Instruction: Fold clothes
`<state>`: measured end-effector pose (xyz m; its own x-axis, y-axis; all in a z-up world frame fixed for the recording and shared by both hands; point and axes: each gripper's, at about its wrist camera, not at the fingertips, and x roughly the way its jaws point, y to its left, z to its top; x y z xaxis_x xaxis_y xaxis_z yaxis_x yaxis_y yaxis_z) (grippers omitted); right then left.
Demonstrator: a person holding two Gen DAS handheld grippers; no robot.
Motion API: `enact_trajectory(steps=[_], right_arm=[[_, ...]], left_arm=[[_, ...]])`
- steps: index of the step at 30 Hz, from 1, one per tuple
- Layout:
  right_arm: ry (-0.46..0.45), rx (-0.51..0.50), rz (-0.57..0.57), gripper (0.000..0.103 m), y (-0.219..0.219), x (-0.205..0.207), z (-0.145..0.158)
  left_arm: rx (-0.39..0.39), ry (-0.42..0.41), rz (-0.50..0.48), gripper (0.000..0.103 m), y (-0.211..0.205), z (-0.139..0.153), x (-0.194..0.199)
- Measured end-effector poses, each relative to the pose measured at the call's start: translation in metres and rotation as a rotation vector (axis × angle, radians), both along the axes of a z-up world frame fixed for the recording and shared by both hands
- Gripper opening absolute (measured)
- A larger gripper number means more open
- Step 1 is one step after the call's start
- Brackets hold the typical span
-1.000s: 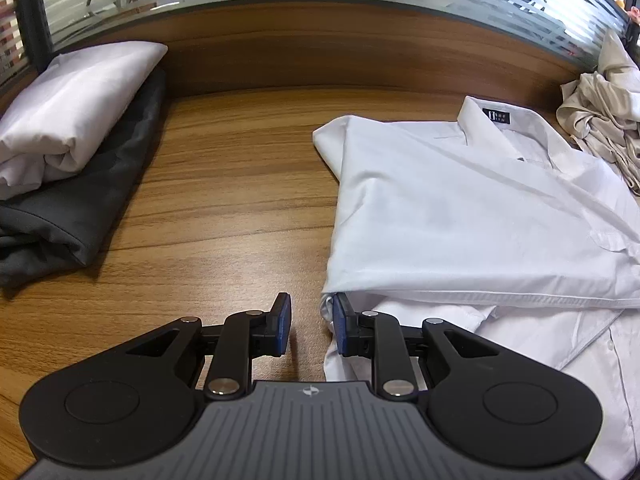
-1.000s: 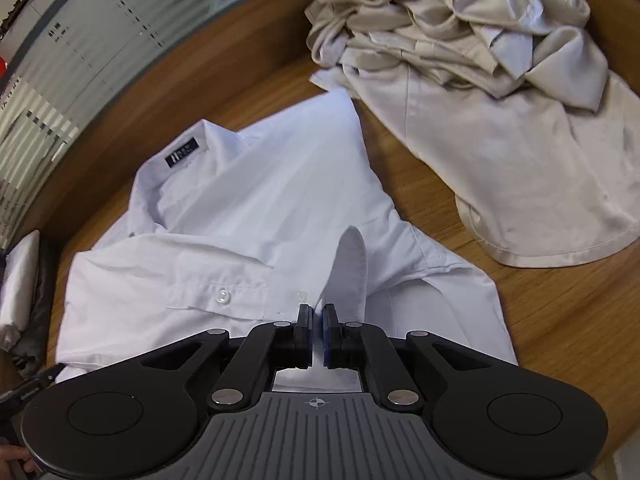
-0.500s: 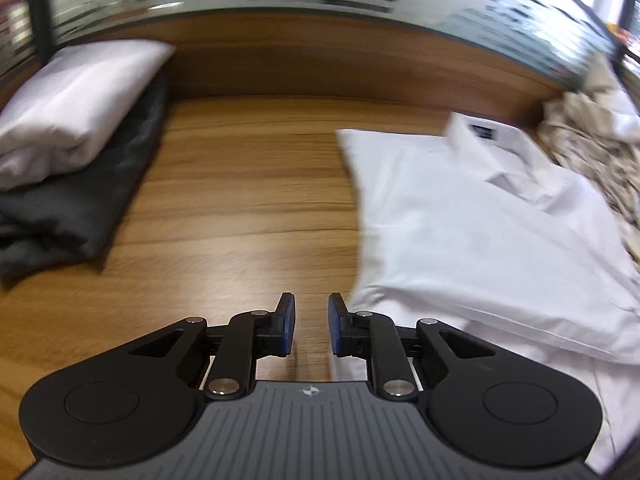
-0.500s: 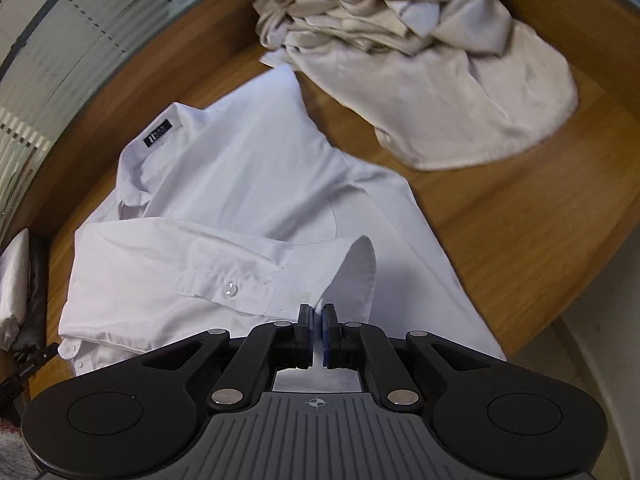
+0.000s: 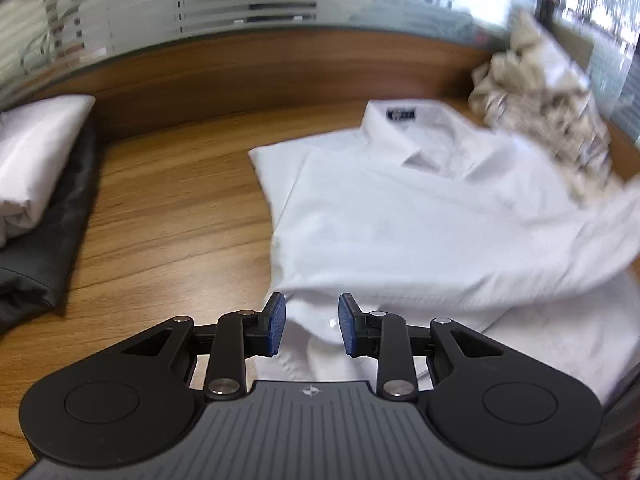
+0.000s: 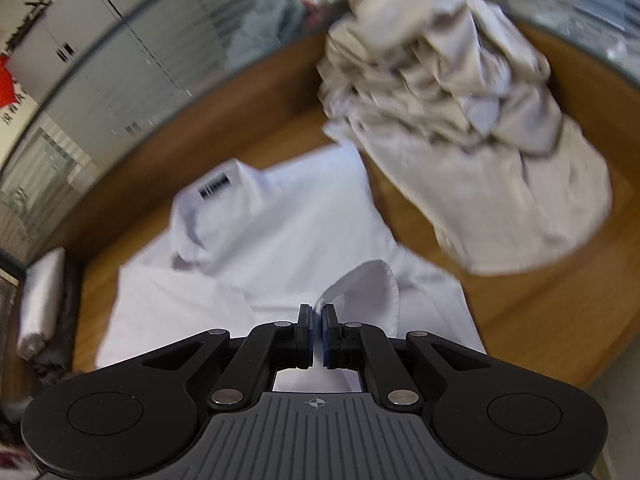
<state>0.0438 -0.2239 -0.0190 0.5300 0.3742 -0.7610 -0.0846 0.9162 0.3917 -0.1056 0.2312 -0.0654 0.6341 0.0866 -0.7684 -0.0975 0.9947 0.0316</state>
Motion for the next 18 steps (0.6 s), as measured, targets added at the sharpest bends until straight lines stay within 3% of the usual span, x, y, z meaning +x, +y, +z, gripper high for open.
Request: enact_trajectory(steps=[2, 6, 12, 13, 15, 18], right_arm=[[-0.045, 0.019, 0.014, 0.006, 0.002, 0.006, 0.022], [-0.133, 0.057, 0.041, 0.006, 0.007, 0.014, 0.062], [-0.250, 0.125, 0.069, 0.006, 0.016, 0.021, 0.110], [-0.263, 0.133, 0.072, 0.006, 0.019, 0.021, 0.115], [-0.291, 0.150, 0.079, 0.006, 0.023, 0.022, 0.125], [-0.309, 0.155, 0.075, 0.006, 0.026, 0.020, 0.132]], left_arm=[[0.058, 0.011, 0.024, 0.045, -0.007, -0.007, 0.005], [0.048, -0.001, 0.064, 0.047, -0.001, -0.016, 0.019], [0.064, 0.019, 0.039, 0.052, 0.000, -0.032, 0.039], [0.071, 0.009, 0.042, 0.050, 0.000, -0.032, 0.039], [0.102, -0.032, 0.077, 0.025, 0.002, -0.027, 0.032], [0.136, -0.091, 0.128, 0.023, 0.007, -0.019, 0.022]])
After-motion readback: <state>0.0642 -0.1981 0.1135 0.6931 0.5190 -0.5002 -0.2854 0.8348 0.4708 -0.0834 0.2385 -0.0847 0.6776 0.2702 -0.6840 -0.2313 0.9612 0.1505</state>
